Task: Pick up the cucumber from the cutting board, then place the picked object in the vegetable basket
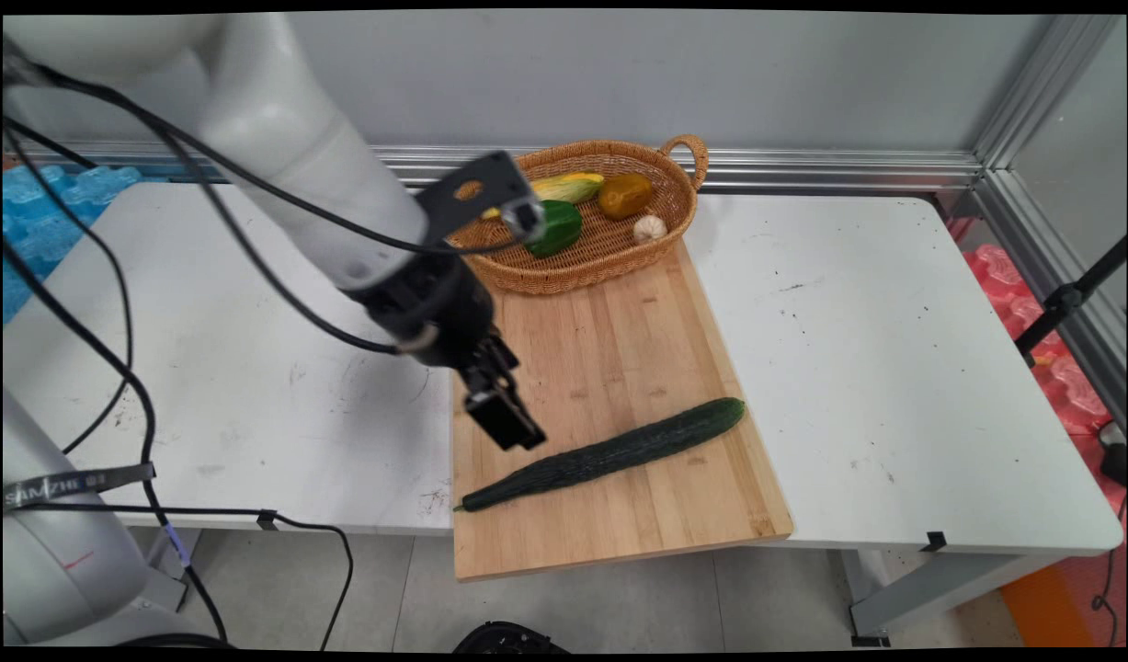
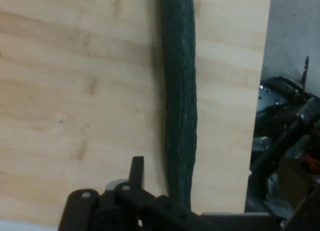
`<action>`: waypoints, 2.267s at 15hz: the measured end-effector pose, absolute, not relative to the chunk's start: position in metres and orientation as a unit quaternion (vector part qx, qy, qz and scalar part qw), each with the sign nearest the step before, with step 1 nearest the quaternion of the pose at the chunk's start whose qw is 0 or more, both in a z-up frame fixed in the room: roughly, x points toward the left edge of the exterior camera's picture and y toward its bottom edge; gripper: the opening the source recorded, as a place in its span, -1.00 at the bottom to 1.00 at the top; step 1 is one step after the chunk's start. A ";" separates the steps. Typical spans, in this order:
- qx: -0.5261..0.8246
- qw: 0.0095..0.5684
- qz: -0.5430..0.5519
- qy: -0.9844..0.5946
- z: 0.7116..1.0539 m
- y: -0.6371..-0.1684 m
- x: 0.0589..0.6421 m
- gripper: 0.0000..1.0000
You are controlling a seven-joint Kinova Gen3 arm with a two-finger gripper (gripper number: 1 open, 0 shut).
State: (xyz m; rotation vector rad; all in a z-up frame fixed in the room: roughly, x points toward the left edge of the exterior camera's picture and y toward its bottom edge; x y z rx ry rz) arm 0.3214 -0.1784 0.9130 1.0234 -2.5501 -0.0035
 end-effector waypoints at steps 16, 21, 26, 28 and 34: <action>0.394 0.139 0.019 -0.908 0.824 -0.206 0.235 1.00; 0.393 0.126 0.023 -0.911 0.804 -0.209 0.228 1.00; 0.387 0.120 0.026 -0.914 0.792 -0.211 0.226 -1.00; 0.384 0.123 0.025 -0.915 0.790 -0.212 0.224 -1.00; 0.369 0.138 0.032 -0.919 0.809 -0.214 0.226 -1.00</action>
